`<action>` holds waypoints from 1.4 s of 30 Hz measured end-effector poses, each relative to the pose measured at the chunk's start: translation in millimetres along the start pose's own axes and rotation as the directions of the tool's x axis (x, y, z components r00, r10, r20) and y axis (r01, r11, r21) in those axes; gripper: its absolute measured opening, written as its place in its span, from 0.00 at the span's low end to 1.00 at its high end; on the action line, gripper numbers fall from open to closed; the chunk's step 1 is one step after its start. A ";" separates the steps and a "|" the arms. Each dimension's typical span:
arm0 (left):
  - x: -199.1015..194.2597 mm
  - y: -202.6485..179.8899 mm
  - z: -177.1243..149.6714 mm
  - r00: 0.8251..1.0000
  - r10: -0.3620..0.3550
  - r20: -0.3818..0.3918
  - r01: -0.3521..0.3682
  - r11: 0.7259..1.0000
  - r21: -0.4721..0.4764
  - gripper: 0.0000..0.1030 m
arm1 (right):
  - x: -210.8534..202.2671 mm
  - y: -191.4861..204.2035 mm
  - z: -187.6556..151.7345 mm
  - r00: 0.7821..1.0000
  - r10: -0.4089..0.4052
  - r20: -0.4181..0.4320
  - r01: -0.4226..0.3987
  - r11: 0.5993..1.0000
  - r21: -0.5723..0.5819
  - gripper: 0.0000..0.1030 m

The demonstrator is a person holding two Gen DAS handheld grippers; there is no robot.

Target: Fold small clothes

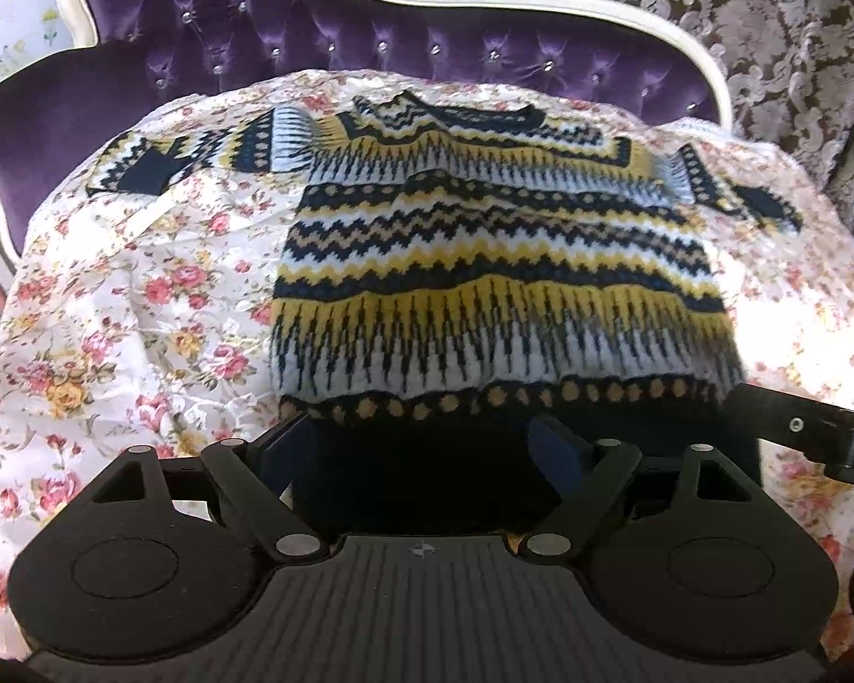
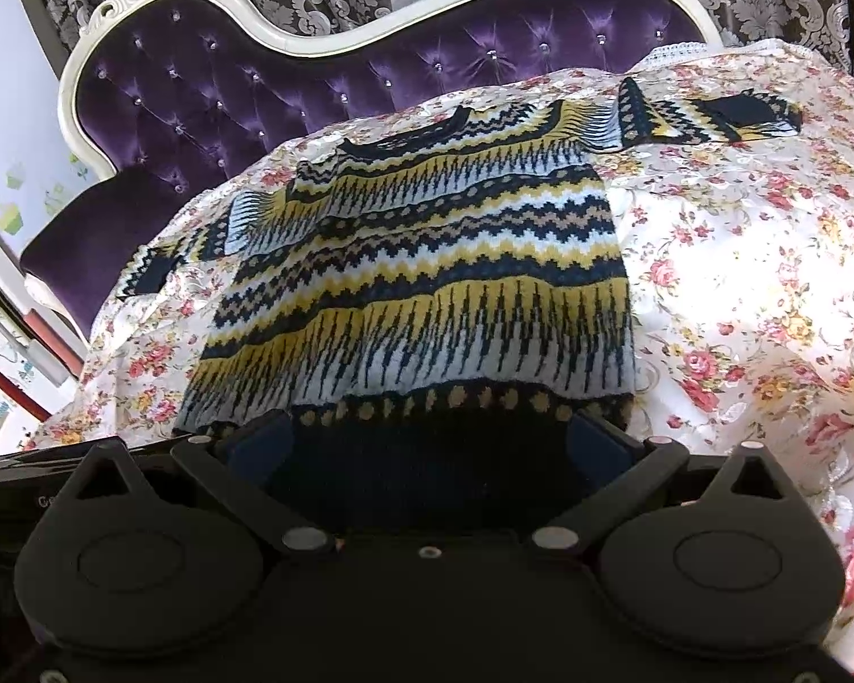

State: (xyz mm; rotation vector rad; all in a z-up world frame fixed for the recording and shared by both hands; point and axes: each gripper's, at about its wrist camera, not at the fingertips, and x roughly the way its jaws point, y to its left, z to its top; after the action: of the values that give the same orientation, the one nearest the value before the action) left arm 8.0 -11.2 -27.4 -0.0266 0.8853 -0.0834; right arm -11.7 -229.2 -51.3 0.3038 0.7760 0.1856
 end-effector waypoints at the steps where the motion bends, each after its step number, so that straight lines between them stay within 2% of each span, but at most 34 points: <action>1: -1.1 1.1 1.4 1.000 -0.016 0.008 0.016 1.000 -0.004 0.79 | -0.1 -0.7 2.6 1.000 0.007 0.002 -0.007 1.000 0.003 1.00; 8: -6.5 8.8 16.4 0.992 -0.109 0.058 0.110 0.994 -0.007 0.79 | -2.8 -3.0 21.2 0.995 0.091 0.032 -0.091 0.996 -0.009 1.00; 13: -13.5 19.2 32.4 0.971 -0.213 0.104 0.217 0.976 -0.021 0.79 | -4.1 -4.3 43.0 0.986 0.160 0.040 -0.160 0.987 -0.001 1.00; 19: -29.8 27.7 64.9 0.962 -0.197 0.187 0.195 0.980 0.032 0.80 | -10.3 -1.1 84.0 0.980 0.188 0.069 -0.190 0.982 0.019 1.00; 24: -40.5 45.6 101.4 0.937 -0.240 0.252 0.241 0.970 0.027 0.80 | -15.2 -1.5 124.9 0.971 0.204 0.122 -0.211 0.976 0.047 1.00; 26: -44.9 55.3 115.9 0.921 -0.252 0.298 0.260 0.966 0.013 0.81 | -16.5 -2.2 139.0 0.966 0.213 0.148 -0.224 0.973 0.060 1.00; 30: -43.7 69.8 143.7 0.902 -0.226 0.368 0.244 0.970 -0.002 0.84 | -11.8 -1.1 162.7 0.955 0.224 0.194 -0.241 0.968 0.067 1.00; 35: -22.9 88.7 171.3 0.896 -0.178 0.407 0.206 0.978 -0.026 0.84 | 7.1 0.2 179.7 0.943 0.212 0.255 -0.236 0.970 0.065 1.00; 38: -7.2 102.8 180.9 0.900 -0.145 0.411 0.181 0.982 -0.048 0.84 | 23.0 -1.7 181.5 0.931 0.228 0.284 -0.253 0.966 0.057 1.00; 42: 25.2 111.4 191.4 0.913 -0.096 0.396 0.115 0.993 -0.023 0.84 | 52.9 -8.9 177.7 0.912 0.288 0.294 -0.315 0.948 0.049 1.00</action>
State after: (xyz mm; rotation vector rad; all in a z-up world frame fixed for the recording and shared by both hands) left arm 179.0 95.5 67.9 -0.1302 0.4794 -0.1533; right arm 152.3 -258.7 30.5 0.5298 0.4496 0.3888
